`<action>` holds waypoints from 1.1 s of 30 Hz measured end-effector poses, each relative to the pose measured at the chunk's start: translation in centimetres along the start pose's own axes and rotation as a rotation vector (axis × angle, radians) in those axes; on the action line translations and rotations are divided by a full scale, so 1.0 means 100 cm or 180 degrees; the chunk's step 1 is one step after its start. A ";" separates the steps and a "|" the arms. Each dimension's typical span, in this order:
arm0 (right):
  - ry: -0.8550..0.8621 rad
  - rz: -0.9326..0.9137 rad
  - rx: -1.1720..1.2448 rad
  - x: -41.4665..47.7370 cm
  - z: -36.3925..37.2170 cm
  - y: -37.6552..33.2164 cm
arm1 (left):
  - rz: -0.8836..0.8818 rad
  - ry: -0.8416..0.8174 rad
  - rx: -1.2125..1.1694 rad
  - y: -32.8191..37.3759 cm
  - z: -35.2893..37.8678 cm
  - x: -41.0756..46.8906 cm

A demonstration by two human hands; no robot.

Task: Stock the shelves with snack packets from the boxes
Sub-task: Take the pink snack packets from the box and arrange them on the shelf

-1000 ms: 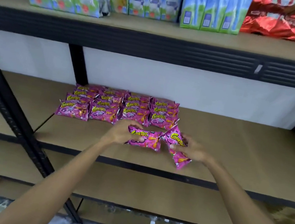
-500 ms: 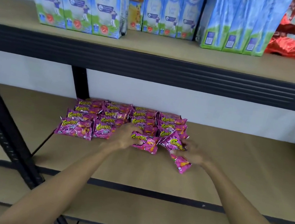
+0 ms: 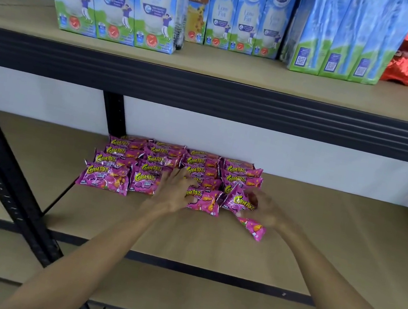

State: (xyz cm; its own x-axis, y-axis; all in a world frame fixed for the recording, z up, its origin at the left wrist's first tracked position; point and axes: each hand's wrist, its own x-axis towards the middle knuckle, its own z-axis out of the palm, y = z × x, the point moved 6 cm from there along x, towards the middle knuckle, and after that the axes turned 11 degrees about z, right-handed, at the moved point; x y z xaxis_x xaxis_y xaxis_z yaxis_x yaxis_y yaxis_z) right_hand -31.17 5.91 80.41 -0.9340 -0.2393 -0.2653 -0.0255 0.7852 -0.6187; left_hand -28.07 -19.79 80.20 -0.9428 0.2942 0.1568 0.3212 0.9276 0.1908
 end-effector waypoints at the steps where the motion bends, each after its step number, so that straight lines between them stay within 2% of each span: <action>1: 0.0073 -0.0030 -0.0039 0.001 0.000 -0.001 | 0.0015 0.0076 -0.0048 0.000 -0.001 -0.001; 8: 0.0353 -0.0258 -0.0464 0.006 0.005 -0.009 | 0.0223 0.0246 -0.0259 0.010 0.000 -0.001; 12: 0.0643 -0.0247 -0.1336 0.007 0.009 -0.012 | 0.0232 0.0245 -0.0246 0.011 0.002 -0.002; 16: 0.0818 -0.0184 -0.1752 0.004 0.011 -0.015 | 0.0258 0.0187 -0.0216 0.012 0.003 -0.004; 25: 0.1261 -0.0292 -0.1629 -0.003 0.015 -0.015 | 0.0300 0.0248 -0.0194 0.017 0.003 -0.008; 31: 0.1138 -0.0406 -0.1472 -0.002 0.016 -0.013 | 0.0240 0.0228 -0.0081 0.019 0.005 -0.008; 33: 0.1247 -0.0457 -0.1409 -0.004 0.016 -0.012 | 0.0223 0.0268 -0.0037 0.021 0.005 -0.009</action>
State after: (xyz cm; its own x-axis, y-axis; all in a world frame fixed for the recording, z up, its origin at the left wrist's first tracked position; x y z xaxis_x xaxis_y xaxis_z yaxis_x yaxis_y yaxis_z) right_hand -30.17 4.19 80.09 -0.9698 -0.1984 0.1420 -0.2282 0.9437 -0.2396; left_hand -26.60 -18.01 79.96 -0.9073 0.3374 0.2508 0.3875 0.9026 0.1876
